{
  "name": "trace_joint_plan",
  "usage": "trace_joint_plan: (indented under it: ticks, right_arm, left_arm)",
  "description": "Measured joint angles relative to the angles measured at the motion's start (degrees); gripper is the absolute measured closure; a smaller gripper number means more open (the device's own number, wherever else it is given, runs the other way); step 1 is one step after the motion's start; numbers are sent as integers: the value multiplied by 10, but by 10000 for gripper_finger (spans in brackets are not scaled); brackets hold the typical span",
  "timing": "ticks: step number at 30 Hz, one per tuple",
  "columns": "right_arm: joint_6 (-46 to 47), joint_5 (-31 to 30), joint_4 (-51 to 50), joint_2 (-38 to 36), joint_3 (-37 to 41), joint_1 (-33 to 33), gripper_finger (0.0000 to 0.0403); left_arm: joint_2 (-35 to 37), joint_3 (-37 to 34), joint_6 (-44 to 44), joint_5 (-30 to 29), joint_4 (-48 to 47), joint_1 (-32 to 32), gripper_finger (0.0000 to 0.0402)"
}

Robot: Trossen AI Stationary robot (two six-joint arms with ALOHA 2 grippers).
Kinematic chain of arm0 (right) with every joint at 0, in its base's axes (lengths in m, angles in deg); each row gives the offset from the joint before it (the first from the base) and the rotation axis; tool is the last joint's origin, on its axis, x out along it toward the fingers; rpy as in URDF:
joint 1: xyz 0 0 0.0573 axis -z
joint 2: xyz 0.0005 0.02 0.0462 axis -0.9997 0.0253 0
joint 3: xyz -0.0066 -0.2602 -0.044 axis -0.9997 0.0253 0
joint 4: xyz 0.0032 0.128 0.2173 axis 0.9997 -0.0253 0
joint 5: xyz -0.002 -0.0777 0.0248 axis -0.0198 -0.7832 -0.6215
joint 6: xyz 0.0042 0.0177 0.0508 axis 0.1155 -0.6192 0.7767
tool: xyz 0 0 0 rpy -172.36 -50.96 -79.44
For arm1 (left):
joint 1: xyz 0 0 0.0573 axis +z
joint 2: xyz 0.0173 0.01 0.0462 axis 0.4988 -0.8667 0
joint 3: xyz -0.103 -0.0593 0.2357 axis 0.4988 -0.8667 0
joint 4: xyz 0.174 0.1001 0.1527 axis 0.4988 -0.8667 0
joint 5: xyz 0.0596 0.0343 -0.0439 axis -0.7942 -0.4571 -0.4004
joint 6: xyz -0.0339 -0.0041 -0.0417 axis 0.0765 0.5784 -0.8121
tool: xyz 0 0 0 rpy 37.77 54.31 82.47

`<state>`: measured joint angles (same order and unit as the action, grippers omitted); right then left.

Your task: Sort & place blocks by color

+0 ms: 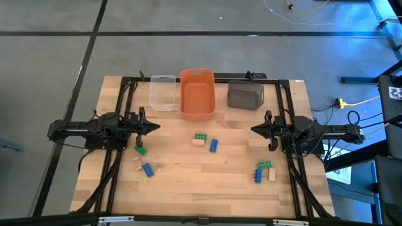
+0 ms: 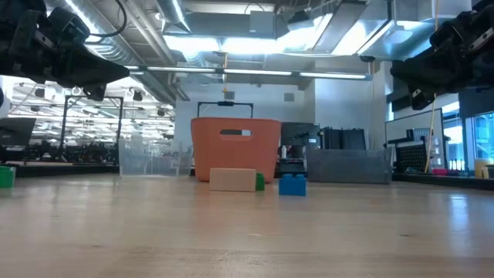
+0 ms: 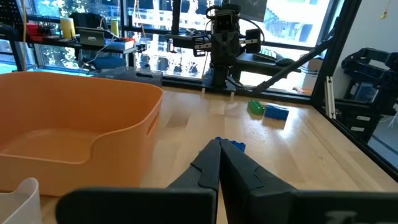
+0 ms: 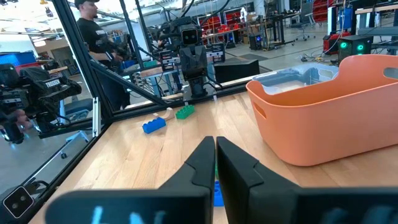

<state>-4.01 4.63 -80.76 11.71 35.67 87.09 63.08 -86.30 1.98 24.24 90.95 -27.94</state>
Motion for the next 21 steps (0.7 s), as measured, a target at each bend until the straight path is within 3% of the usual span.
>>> trace_joint_plan:
  ticks: [5,10,16,18,21]
  right_arm:
    - [0,0,0,0,0,0,384]
    - [0,0,0,0,0,0,384]
    - [0,0,0,0,0,0,384]
    - [0,0,0,0,0,0,384]
    - [0,0,0,0,0,0,384]
  left_arm:
    - [0,0,-13,-1,39,0,401]
    - [0,0,-143,33,184,-2,401]
    - [-2,1,-167,-75,370,-2,401]
    - [-13,15,-175,-107,367,-2,395]
    - [-48,57,-186,-107,326,-2,367]
